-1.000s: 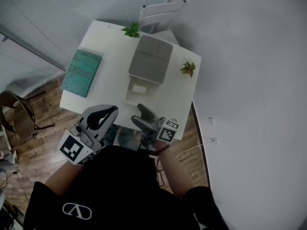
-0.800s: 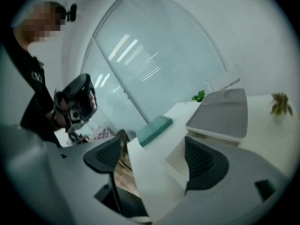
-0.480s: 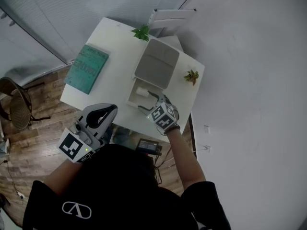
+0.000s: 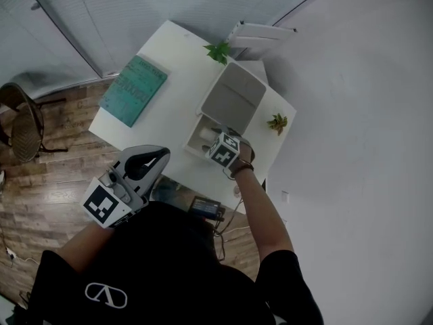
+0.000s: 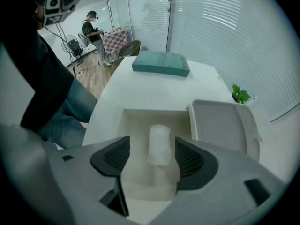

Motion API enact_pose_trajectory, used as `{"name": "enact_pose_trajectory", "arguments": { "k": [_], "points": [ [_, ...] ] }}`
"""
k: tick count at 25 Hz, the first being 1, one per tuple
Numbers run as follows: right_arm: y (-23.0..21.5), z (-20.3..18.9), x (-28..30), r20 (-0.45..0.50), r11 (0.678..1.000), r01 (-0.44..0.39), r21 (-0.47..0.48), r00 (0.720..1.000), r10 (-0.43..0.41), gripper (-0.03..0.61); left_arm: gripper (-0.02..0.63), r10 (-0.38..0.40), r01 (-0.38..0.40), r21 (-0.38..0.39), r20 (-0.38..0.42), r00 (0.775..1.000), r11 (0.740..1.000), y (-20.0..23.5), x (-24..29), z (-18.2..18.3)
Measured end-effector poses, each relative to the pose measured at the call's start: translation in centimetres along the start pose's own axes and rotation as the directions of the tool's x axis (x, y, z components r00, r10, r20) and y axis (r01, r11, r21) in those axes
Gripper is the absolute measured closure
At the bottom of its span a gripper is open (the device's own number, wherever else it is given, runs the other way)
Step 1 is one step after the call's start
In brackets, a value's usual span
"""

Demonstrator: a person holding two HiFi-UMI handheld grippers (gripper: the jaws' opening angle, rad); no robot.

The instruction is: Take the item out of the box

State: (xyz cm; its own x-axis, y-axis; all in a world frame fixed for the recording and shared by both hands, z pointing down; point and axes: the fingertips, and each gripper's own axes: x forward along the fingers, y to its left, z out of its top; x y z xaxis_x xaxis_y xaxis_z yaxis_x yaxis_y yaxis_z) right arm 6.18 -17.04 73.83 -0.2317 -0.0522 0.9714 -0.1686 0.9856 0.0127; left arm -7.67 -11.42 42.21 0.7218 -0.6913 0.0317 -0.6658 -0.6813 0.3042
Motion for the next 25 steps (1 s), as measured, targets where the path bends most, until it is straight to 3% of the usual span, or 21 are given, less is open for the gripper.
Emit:
{"name": "enact_pose_trajectory", "arguments": {
  "k": [8,16,19,22,25],
  "points": [
    [0.4,-0.4,2.1,-0.135,1.0,-0.022,0.009,0.991,0.023,0.312,0.609,0.028,-0.027,-0.005,0.016,0.999,1.0,0.7,-0.8,0.2],
    [-0.5,-0.6,3.3,-0.23,0.997,0.052,-0.054,0.971,-0.063,0.345,0.609,0.041,-0.041,-0.007,0.01,0.999,0.999,1.0,-1.5,0.1],
    [-0.9,-1.1,3.9,-0.285,0.995,0.077,-0.071,0.954,-0.094,0.353,0.609,0.041,-0.041,-0.011,0.014,0.999,0.999,1.2,-1.6,0.1],
    [-0.8,-1.8,4.6,-0.332,0.991,0.096,-0.096,0.935,-0.123,0.41,0.609,0.042,-0.042,-0.011,0.012,0.999,0.999,1.2,-1.6,0.1],
    [-0.9,-2.1,4.7,-0.342,0.987,0.121,-0.11,0.927,-0.152,0.408,0.609,0.044,-0.044,-0.007,0.012,0.999,0.999,1.2,-1.7,0.2]
  ]
}}
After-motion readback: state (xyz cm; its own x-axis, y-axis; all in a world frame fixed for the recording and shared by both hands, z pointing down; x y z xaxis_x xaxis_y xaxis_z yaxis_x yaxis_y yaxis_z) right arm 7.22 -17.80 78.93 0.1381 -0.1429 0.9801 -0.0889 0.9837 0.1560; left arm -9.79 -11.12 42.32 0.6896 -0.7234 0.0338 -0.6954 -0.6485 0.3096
